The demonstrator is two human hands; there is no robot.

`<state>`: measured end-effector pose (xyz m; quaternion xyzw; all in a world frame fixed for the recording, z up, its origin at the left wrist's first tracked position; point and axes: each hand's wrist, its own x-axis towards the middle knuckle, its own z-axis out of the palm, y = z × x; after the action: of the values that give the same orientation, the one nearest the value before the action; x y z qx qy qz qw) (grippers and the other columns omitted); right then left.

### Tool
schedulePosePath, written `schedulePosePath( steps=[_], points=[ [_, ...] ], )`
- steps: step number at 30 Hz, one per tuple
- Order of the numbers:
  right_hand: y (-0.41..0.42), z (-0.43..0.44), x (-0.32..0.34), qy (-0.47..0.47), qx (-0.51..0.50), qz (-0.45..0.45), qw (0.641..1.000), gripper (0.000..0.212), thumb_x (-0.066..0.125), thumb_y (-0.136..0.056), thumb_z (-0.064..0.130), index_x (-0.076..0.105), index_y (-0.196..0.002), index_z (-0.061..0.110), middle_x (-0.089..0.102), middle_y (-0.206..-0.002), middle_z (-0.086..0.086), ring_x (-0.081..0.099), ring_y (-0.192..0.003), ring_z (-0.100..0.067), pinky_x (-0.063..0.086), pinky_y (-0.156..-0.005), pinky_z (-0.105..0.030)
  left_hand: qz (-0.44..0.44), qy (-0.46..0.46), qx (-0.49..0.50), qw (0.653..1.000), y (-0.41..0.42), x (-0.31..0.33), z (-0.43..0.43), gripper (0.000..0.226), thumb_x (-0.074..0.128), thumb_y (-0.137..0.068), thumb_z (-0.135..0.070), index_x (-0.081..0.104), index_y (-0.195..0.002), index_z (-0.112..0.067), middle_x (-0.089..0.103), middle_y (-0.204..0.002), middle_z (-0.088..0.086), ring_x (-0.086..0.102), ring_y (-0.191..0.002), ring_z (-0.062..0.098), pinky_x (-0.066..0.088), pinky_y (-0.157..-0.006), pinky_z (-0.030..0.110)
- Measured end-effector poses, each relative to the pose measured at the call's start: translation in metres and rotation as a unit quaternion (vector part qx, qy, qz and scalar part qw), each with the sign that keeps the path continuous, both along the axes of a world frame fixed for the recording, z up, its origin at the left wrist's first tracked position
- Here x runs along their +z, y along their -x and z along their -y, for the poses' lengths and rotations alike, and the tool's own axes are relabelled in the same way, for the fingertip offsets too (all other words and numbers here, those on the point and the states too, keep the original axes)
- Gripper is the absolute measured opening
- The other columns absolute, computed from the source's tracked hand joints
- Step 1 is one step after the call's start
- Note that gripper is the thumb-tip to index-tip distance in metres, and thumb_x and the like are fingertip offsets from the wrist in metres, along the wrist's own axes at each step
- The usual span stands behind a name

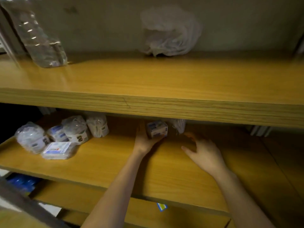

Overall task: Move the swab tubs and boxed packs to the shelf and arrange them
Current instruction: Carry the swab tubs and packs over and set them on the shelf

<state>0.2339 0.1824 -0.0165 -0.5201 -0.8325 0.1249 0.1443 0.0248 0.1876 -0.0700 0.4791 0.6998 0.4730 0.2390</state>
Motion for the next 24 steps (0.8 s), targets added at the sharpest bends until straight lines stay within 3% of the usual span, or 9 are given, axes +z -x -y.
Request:
schedulePosePath(
  steps=[3,5,7,11,13,15,17,20,24],
  points=[
    [0.011,-0.008,0.0,-0.016,-0.028,-0.039,0.999,0.055,0.051,-0.089,0.044,0.033,-0.138,0.028,0.039,-0.141,-0.001,0.039,-0.128,-0.023,0.039,-0.095,-0.032,0.024,-0.033,-0.001,0.999,0.002,-0.003,-0.006,0.071,0.085,-0.058,-0.022,0.046,-0.116,-0.01,0.059,-0.115,0.01,0.058,-0.105,0.022,0.05,-0.089,0.033],
    [0.024,-0.018,0.003,-0.026,-0.054,-0.064,0.996,0.063,0.051,-0.089,0.045,0.025,-0.143,0.023,0.031,-0.149,-0.003,0.028,-0.136,-0.023,0.026,-0.106,-0.031,0.042,-0.046,-0.018,0.998,0.005,0.0,0.002,0.068,0.086,-0.056,-0.016,0.048,-0.112,-0.011,0.06,-0.104,0.002,0.058,-0.092,0.011,0.048,-0.075,0.011],
    [0.039,-0.029,0.006,-0.044,-0.07,-0.108,0.991,0.071,0.054,-0.088,0.042,0.022,-0.144,0.013,0.029,-0.15,-0.009,0.023,-0.139,-0.024,0.014,-0.113,-0.031,0.033,-0.056,-0.045,0.997,0.014,0.002,0.019,0.067,0.086,-0.057,-0.018,0.048,-0.112,-0.014,0.058,-0.098,-0.005,0.057,-0.087,0.005,0.043,-0.067,0.002],
    [0.062,-0.056,0.007,-0.038,-0.069,-0.245,0.966,0.065,0.067,-0.072,0.05,0.047,-0.124,0.017,0.058,-0.12,-0.009,0.052,-0.116,-0.026,0.041,-0.101,-0.042,0.009,-0.072,-0.081,0.994,0.04,0.008,0.052,0.061,0.084,-0.058,-0.017,0.045,-0.103,-0.033,0.057,-0.096,-0.016,0.059,-0.086,-0.001,0.046,-0.071,0.005],
    [0.072,-0.068,0.002,-0.009,-0.085,-0.253,0.964,0.066,0.064,-0.064,0.059,0.05,-0.115,0.018,0.065,-0.101,-0.009,0.063,-0.093,-0.027,0.053,-0.083,-0.044,0.009,-0.082,-0.088,0.993,0.051,0.013,0.066,0.064,0.084,-0.057,-0.01,0.043,-0.099,-0.037,0.057,-0.097,-0.016,0.061,-0.083,-0.005,0.047,-0.071,0.007],
    [0.081,-0.074,-0.001,0.018,-0.097,-0.227,0.969,0.057,0.07,-0.069,0.046,0.053,-0.111,0.011,0.066,-0.093,-0.01,0.065,-0.084,-0.03,0.055,-0.075,-0.043,0.012,-0.09,-0.097,0.991,0.06,0.019,0.077,0.065,0.083,-0.057,-0.005,0.045,-0.104,-0.031,0.058,-0.097,-0.014,0.06,-0.082,-0.01,0.047,-0.071,0.007],
    [0.087,-0.071,-0.002,0.017,-0.113,-0.195,0.974,0.051,0.069,-0.074,0.036,0.052,-0.112,0.009,0.065,-0.097,-0.012,0.066,-0.086,-0.033,0.055,-0.074,-0.042,0.011,-0.099,-0.107,0.989,0.068,0.022,0.085,0.065,0.081,-0.058,-0.001,0.045,-0.11,-0.019,0.057,-0.096,-0.013,0.059,-0.083,-0.013,0.045,-0.069,0.004],
    [0.087,-0.054,0.002,0.006,-0.089,-0.161,0.983,0.067,0.07,-0.075,0.034,0.035,-0.131,0.022,0.048,-0.128,-0.009,0.059,-0.102,-0.032,0.052,-0.079,-0.04,0.017,-0.11,-0.136,0.984,0.075,0.026,0.089,0.067,0.08,-0.059,0.001,0.045,-0.114,-0.014,0.057,-0.097,-0.011,0.058,-0.084,-0.012,0.044,-0.069,0.004],
    [0.065,-0.007,0.005,0.004,-0.109,-0.133,0.985,0.07,0.075,-0.069,0.036,0.039,-0.127,0.026,0.05,-0.124,-0.003,0.054,-0.113,-0.027,0.046,-0.088,-0.034,0.032,-0.107,-0.168,0.979,0.067,0.032,0.082,0.069,0.082,-0.056,-0.004,0.046,-0.113,-0.016,0.058,-0.099,-0.01,0.059,-0.084,-0.009,0.046,-0.072,0.005]
  ],
)
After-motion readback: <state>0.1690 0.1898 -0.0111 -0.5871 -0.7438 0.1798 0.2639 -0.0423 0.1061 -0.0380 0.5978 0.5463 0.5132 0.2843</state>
